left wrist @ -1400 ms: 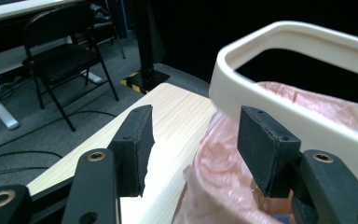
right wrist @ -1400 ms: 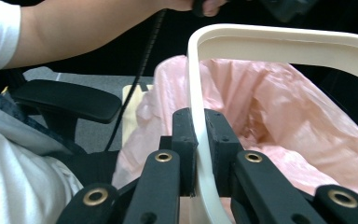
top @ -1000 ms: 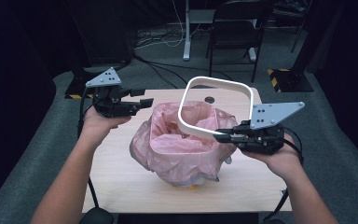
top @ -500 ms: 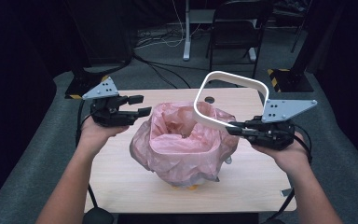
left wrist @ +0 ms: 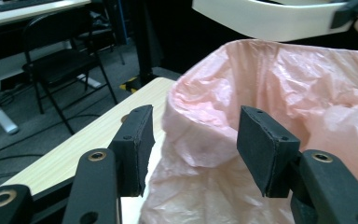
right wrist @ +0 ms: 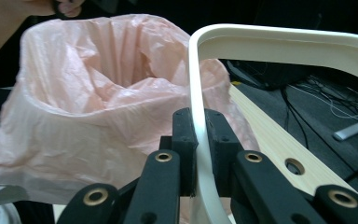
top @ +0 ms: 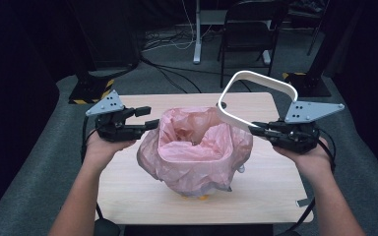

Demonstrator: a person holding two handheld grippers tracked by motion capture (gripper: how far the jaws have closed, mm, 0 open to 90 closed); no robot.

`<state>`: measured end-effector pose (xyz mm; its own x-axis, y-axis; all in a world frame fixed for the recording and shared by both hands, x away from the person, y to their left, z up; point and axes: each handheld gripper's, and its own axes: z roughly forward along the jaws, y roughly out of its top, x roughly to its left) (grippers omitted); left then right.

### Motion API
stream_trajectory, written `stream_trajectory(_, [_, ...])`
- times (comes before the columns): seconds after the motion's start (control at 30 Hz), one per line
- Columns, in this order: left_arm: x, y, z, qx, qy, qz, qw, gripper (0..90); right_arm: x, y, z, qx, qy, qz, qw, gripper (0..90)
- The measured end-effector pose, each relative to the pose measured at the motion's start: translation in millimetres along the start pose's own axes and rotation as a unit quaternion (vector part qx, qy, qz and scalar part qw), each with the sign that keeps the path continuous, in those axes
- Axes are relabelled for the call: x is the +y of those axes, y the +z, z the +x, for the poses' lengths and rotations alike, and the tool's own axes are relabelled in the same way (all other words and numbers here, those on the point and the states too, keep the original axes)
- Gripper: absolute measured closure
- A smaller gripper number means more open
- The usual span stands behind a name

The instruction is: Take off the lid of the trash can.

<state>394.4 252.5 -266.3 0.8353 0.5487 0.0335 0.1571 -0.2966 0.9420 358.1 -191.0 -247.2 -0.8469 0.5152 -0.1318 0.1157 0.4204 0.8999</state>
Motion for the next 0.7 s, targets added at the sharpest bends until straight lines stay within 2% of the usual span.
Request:
stream_trajectory(0.07, [-3.9,1.9,-1.9,-0.007,-0.003,0.000,1.0000,45.7,-0.2,-0.3,-1.8,-0.006,0.001,0.001,1.0000,83.5])
stream_trajectory(0.2, [-10.8,-1.2,-3.9,-0.001,-0.006,-0.006,1.0000,45.6,-1.6,-1.5,-5.8,-0.023,0.004,-0.001,0.9997,83.5])
stream_trajectory(0.5, [-20.0,-12.5,-6.6,0.000,-0.009,-0.025,0.9997,45.5,-6.8,-1.7,-12.4,-0.041,0.014,-0.002,0.9990,83.5])
stream_trajectory(0.7, [-23.9,-15.9,-7.9,0.002,-0.008,-0.028,0.9996,45.2,-9.7,-1.3,-14.1,-0.050,0.017,-0.005,0.9986,83.5])
